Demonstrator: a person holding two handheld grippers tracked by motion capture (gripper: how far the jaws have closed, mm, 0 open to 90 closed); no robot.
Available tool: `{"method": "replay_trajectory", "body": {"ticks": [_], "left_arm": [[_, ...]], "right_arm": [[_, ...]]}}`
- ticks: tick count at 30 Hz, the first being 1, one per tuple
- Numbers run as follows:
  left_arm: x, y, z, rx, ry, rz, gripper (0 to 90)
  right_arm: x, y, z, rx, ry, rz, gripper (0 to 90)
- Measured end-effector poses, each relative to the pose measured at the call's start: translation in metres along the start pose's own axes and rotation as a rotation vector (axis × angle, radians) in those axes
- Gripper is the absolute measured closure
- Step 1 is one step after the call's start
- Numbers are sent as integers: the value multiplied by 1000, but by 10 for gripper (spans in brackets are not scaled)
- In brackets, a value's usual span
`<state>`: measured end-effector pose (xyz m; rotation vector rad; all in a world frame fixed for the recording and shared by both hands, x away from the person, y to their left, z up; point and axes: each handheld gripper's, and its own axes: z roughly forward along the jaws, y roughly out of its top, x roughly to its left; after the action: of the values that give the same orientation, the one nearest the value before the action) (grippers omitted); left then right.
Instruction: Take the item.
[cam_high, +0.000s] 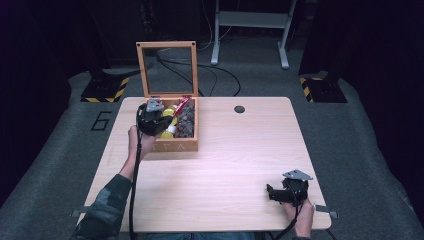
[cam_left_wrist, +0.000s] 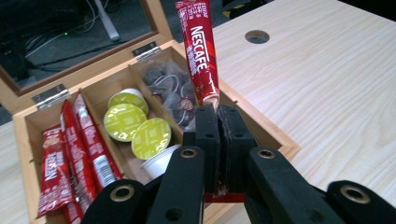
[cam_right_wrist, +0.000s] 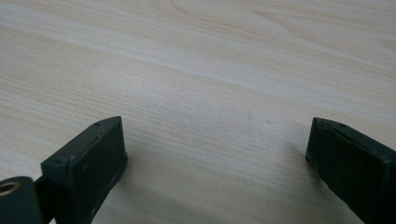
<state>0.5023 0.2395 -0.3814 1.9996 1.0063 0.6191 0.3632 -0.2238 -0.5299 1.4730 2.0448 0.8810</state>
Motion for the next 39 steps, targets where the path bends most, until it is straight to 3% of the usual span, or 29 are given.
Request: {"method": "replay_trajectory", "body": {"ticks": [39], "left_arm": [[-59, 10, 37, -17, -110, 5, 871]], "right_arm": [[0, 0, 0, -2, 1, -2, 40]]}}
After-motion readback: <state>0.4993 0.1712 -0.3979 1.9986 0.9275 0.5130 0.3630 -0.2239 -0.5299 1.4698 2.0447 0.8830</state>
